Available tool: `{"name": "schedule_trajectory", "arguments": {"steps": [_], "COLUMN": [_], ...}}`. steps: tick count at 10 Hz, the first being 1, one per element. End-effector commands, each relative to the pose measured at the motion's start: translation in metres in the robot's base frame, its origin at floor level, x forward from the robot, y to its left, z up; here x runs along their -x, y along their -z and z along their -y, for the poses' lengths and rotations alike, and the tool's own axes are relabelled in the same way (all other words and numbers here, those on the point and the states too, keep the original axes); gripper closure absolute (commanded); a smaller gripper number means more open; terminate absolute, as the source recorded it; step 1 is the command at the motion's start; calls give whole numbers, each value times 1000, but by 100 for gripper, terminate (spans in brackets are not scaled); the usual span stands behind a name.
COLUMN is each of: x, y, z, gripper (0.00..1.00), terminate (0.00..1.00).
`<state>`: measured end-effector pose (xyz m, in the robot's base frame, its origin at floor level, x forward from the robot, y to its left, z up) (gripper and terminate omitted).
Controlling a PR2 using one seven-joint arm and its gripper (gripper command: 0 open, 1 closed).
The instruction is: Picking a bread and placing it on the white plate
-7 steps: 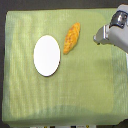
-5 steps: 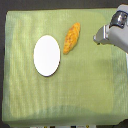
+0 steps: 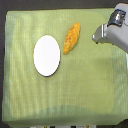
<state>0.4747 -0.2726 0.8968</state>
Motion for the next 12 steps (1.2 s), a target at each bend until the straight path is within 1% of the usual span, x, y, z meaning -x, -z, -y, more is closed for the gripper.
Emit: {"name": "schedule_trajectory", "arguments": {"steps": [1,4,6,8,11,12], "x": [-33,-58,-80,-88,-104,-110], "y": [7,19,36,47,79,96], "z": [-58,-108,-144,-158,-189,-201], "gripper": [0,0,0,0,0,0], "terminate": [0,0,0,0,0,0]}}
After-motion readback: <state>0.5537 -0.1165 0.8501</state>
